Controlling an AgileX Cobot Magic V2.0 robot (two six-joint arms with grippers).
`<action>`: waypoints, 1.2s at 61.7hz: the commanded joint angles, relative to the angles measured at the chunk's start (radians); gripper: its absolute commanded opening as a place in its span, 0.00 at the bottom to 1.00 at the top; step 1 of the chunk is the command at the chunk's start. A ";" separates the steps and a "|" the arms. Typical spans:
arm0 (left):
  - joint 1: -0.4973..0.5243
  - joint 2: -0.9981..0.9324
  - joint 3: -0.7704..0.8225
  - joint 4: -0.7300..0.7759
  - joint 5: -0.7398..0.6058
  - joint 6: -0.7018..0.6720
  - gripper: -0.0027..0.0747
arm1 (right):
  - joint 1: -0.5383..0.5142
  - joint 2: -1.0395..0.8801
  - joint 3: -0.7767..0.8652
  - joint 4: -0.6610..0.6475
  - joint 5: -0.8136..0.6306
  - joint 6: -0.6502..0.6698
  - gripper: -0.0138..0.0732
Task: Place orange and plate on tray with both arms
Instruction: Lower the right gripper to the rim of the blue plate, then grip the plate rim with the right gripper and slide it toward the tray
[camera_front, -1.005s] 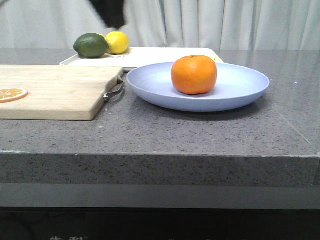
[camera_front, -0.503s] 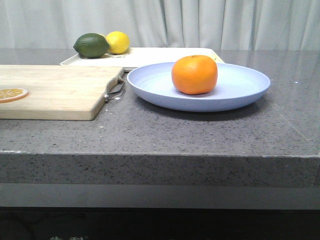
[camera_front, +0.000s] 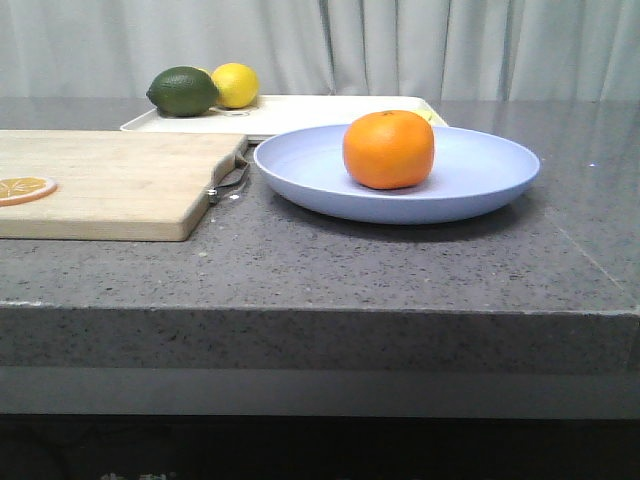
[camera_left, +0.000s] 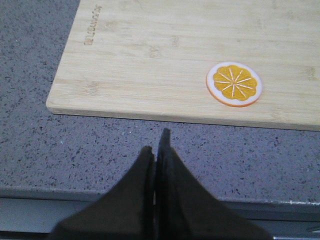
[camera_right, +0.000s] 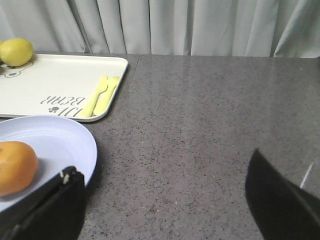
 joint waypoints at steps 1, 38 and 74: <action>0.001 -0.115 0.038 -0.002 -0.099 -0.011 0.01 | -0.005 0.026 -0.032 -0.001 -0.066 -0.010 0.91; 0.001 -0.535 0.179 0.002 -0.210 -0.011 0.01 | 0.112 0.555 -0.316 0.125 0.081 -0.010 0.91; 0.001 -0.535 0.179 0.002 -0.210 -0.011 0.01 | 0.148 0.998 -0.675 0.254 0.307 -0.010 0.90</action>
